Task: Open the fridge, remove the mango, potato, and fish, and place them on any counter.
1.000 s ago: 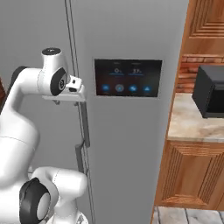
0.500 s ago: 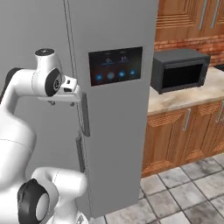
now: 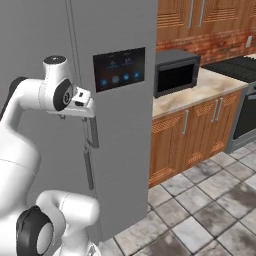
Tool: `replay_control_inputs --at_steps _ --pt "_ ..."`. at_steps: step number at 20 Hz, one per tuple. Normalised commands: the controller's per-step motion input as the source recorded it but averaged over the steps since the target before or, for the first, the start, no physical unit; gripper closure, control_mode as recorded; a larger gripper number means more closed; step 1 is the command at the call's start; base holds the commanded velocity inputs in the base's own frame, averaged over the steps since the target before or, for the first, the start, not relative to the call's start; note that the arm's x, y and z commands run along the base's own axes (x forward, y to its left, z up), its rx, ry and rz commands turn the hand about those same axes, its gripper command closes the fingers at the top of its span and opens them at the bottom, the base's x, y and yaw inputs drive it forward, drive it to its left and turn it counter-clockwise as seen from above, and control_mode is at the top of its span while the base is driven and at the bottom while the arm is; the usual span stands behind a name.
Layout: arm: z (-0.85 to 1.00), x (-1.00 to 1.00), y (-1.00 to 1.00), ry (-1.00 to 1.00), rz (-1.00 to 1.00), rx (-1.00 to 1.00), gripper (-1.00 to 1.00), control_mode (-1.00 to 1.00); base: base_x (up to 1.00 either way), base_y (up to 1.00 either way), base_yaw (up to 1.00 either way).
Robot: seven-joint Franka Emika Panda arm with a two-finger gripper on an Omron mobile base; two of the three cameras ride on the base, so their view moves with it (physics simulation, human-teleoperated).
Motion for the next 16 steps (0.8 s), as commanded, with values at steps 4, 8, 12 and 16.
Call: replay_control_inputs --at_steps 4,8,12,16 --pt "-0.03 0.49 -0.23 -0.07 0.05 0.29 -1.00 -1.00 0.00 0.00 0.00" --pt "-0.07 0.75 -0.67 -0.14 0.19 0.34 -1.00 -1.00 0.00 0.00 0.00" --pt "-0.22 0.71 -0.52 -0.17 0.21 0.23 -1.00 -1.00 0.00 0.00 0.00" --pt "-0.34 0.44 0.02 -0.16 0.20 0.12 -1.00 -1.00 0.00 0.00 0.00"
